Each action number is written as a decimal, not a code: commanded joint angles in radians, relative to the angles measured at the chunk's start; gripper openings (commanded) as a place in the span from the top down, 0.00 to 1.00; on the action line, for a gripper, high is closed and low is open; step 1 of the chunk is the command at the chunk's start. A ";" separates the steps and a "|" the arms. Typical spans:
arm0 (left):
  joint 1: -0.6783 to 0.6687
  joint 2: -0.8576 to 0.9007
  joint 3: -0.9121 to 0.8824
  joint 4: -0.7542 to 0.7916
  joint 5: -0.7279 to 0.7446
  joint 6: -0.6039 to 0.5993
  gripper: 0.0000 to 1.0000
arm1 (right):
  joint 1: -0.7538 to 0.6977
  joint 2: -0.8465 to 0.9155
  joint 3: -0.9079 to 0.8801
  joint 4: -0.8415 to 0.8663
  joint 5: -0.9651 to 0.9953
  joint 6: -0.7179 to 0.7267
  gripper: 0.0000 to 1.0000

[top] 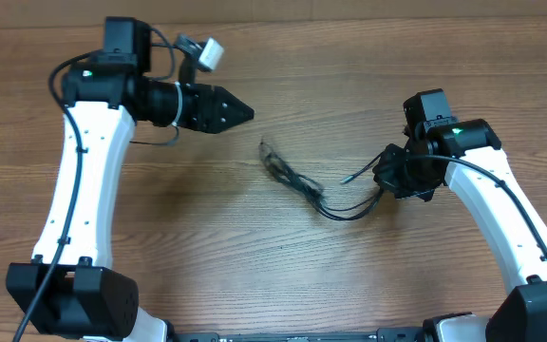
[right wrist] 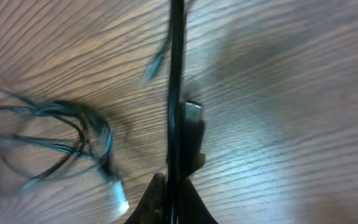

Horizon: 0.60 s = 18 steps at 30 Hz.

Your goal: Untangle cables

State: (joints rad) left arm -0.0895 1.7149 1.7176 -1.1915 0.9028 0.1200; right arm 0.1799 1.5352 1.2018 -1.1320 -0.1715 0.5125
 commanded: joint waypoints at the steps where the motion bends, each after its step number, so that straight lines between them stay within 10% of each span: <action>1: -0.057 -0.016 0.012 -0.014 -0.366 -0.105 0.48 | 0.054 0.006 -0.004 0.014 -0.024 -0.047 0.96; 10: -0.161 0.080 0.012 0.095 -0.404 -0.136 0.43 | 0.058 0.008 -0.004 0.015 0.081 0.112 0.96; 18: -0.288 0.279 0.012 0.138 -0.332 0.102 0.44 | -0.075 0.008 -0.004 -0.002 0.057 0.067 0.95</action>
State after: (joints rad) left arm -0.3405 1.9194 1.7187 -1.0618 0.5385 0.0883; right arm 0.1341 1.5383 1.2018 -1.1374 -0.1139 0.6025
